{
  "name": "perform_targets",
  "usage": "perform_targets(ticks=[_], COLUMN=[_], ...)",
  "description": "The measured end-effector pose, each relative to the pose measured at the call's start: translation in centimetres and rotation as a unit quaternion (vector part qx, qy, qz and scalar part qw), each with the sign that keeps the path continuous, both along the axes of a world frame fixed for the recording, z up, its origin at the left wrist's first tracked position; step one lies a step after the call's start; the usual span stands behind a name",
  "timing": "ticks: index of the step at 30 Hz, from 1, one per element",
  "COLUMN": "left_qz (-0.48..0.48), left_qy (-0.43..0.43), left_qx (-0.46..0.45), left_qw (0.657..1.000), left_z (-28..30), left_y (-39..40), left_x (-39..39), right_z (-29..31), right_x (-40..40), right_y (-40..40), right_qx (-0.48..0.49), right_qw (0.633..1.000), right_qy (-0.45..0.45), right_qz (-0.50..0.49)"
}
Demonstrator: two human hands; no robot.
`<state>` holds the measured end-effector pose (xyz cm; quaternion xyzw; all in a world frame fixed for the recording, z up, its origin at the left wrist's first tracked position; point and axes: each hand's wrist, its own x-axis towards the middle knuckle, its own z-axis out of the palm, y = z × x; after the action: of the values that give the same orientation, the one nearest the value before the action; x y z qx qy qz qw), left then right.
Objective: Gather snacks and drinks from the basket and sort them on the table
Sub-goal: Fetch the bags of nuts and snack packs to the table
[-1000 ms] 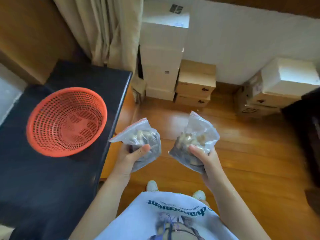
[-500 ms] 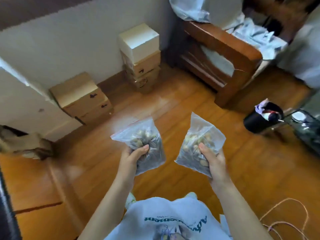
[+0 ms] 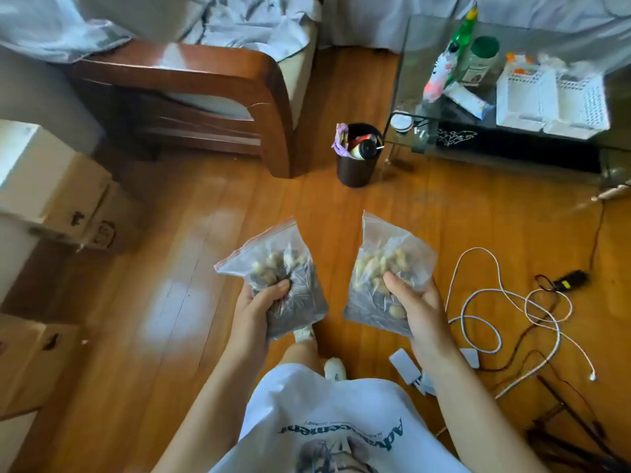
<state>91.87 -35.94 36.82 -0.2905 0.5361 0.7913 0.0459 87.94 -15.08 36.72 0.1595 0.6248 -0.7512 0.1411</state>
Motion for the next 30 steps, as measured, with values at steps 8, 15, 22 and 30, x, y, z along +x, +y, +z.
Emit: perform_targets(ticks=[8, 15, 22, 30], left_qz=[-0.115, -0.192, -0.289, -0.363], left_qy=[0.030, 0.075, 0.056, 0.044], left_qx=[0.023, 0.015, 0.024, 0.010], left_qw=[0.993, 0.978, 0.955, 0.931], left_z=[-1.1, 1.0, 0.6, -0.7], left_y=[3.1, 3.9, 9.3, 22.5], left_x=[-15.1, -29.1, -38.2, -47.0], right_z=[-0.6, 1.4, 1.4, 0.0], right_x=[-10.4, -20.7, -25.4, -31.9], right_y=[3.5, 4.5, 9.1, 21.1], right_qx=[0.019, 0.015, 0.041, 0.072], right_qw=[0.992, 0.980, 0.955, 0.936], right_qy=[0.000, 0.018, -0.004, -0.001], right_qz=[-0.124, -0.197, -0.295, -0.344])
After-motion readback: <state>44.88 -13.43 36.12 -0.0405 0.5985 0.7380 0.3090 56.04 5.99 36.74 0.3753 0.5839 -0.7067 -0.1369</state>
